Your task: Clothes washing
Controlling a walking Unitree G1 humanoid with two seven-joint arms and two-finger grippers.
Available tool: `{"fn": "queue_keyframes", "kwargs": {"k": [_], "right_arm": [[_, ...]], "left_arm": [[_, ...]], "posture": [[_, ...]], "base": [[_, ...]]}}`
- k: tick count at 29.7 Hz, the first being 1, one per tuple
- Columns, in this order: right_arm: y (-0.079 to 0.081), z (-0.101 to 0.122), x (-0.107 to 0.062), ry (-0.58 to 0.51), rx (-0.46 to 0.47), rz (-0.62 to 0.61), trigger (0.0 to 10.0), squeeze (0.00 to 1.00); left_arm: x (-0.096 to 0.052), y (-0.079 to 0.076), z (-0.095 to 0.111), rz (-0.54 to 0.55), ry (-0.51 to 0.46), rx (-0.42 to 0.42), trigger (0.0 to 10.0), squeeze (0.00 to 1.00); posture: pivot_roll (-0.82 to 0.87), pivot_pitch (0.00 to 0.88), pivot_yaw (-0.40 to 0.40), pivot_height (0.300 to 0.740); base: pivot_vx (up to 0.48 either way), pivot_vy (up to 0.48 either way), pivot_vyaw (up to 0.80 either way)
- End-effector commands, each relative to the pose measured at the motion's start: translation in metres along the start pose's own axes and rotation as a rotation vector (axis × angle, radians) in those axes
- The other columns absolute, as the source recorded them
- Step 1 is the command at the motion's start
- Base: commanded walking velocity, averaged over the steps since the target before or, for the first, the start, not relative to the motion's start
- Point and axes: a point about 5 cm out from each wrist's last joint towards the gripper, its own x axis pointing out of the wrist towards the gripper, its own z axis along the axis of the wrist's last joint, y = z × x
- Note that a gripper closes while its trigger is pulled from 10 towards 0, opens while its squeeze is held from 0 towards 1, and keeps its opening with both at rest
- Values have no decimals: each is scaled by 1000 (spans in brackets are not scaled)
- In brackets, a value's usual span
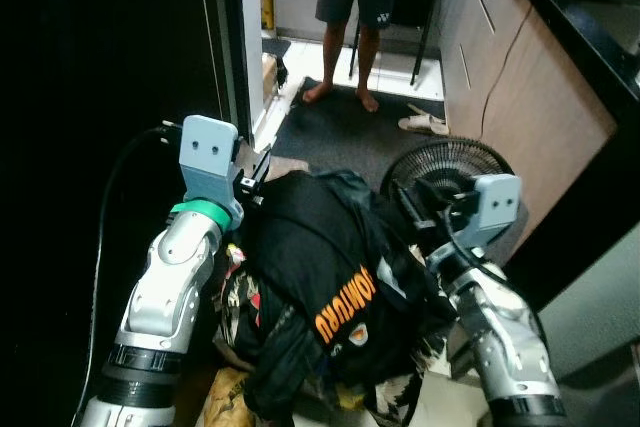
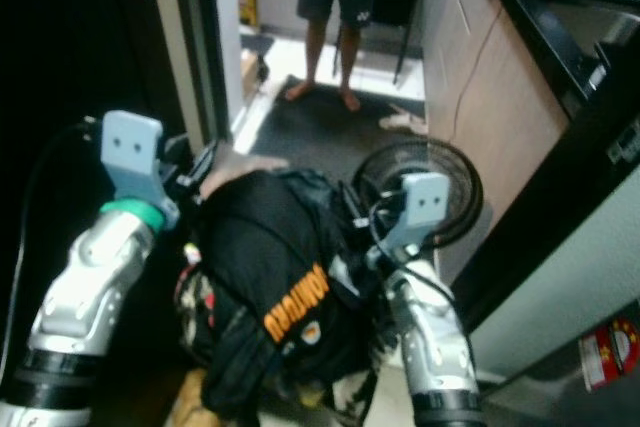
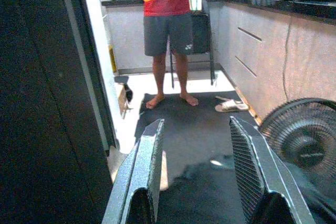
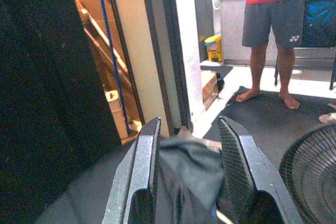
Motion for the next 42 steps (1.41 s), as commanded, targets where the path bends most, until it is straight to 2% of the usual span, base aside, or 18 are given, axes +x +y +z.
{"fn": "queue_keyframes", "kwargs": {"k": [1,10,11,14,15,18,20,22,24,29,30,32,33,34,35,36,41,42], "right_arm": [[2,-5,-1,17,-5,6,10000,0],[2,-5,0,16,-8,4,10000,0],[2,-5,0,16,-9,3,10000,0],[2,-5,0,16,-10,3,10000,0],[2,-5,0,15,-11,3,10000,0],[2,-5,0,16,-13,3,10000,0],[2,-5,-1,16,-17,2,10000,0],[2,-5,-1,16,-17,2,10000,0],[2,-6,-1,19,-19,3,10000,0],[2,-7,0,21,-18,5,10000,0],[3,-8,0,22,-17,9,10000,0],[5,-9,2,25,-18,16,10000,0],[6,-10,3,27,-19,20,10000,0],[6,-10,3,27,-19,20,10000,0],[7,-11,4,29,-17,25,10000,0],[9,-12,5,32,-14,30,10000,0],[13,-14,6,35,-6,36,10000,0],[13,-14,6,35,-6,36,10000,0]], "left_arm": [[-2,0,-8,5,33,-13,10000,0],[-1,-4,-14,-38,73,-2,10000,0],[-2,-9,-23,-91,128,25,10000,0],[-3,-13,-32,-134,180,70,10000,0],[-5,-16,-41,-174,240,86,10000,0],[-7,-16,-48,-187,289,92,10000,0],[-13,-10,-63,-187,390,77,10000,0],[-13,-10,-63,-187,390,77,10000,0],[-24,-2,-83,-170,494,84,10000,0],[-31,0,-92,-173,535,84,10000,0],[-30,0,-92,-157,531,81,10000,176],[-28,0,-92,-150,529,80,10000,180],[-26,0,-92,-148,527,79,10000,271],[-26,0,-92,-148,527,79,10000,271],[-23,0,-93,-148,526,79,10000,761],[-19,-3,-93,-155,521,83,10000,1000],[2,-16,-85,-213,492,86,10000,1000],[2,-16,-85,-213,492,86,10000,1000]], "posture": [[-40,49,10,740],[-36,50,9,740],[-37,50,9,740],[-37,50,9,740],[-37,50,9,740],[-41,49,14,740],[-41,49,14,740],[-41,49,14,740],[-41,49,14,740],[-34,48,14,740],[-30,51,11,740],[-30,51,11,740],[-30,51,11,740],[-30,51,11,740],[-24,59,9,740],[-17,68,5,740],[-21,97,12,740],[-21,97,12,740]], "base": [[0,0,0],[0,0,0],[0,0,0],[0,0,0],[0,0,0],[0,0,0],[0,0,0],[0,0,0],[0,0,0],[0,0,0],[0,0,0],[0,0,0],[0,0,0],[0,0,0],[0,0,0],[0,0,0],[0,0,0],[0,0,0]]}}
